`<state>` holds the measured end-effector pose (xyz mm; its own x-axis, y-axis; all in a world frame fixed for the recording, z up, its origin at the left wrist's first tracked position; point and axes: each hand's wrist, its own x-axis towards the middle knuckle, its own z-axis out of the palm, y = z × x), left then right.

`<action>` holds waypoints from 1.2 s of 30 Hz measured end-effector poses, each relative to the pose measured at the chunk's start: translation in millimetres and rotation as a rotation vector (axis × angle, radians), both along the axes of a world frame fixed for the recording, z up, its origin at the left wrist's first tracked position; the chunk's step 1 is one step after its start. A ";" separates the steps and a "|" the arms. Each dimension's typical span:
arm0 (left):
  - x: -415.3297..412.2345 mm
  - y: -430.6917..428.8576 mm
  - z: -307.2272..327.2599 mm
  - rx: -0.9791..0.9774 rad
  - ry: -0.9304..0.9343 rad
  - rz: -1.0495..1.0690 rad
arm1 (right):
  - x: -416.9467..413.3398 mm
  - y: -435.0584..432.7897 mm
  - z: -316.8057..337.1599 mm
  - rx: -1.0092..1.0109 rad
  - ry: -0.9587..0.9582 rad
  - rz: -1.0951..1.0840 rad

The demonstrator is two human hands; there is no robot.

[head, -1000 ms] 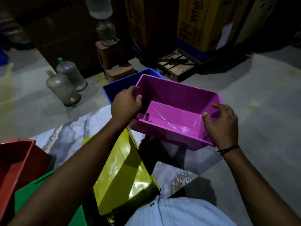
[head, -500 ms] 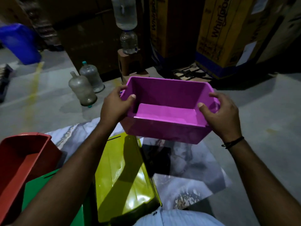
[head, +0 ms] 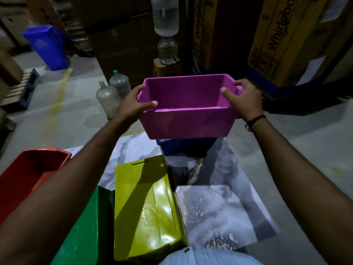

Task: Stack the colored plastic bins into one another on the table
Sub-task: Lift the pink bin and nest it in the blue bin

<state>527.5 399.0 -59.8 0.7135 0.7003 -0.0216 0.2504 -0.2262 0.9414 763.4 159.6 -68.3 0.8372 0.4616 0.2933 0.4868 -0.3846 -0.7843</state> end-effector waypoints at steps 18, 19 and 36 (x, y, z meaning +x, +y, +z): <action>56.1 47.1 -114.0 0.354 0.307 -0.005 | 79.3 74.8 -76.8 -0.379 0.054 0.132; 55.9 39.6 -108.7 0.375 0.318 -0.003 | 79.1 73.5 -84.5 -0.403 0.059 0.131; 73.0 5.6 -80.0 0.435 0.244 0.104 | 108.5 83.1 -80.2 -0.513 -0.035 0.066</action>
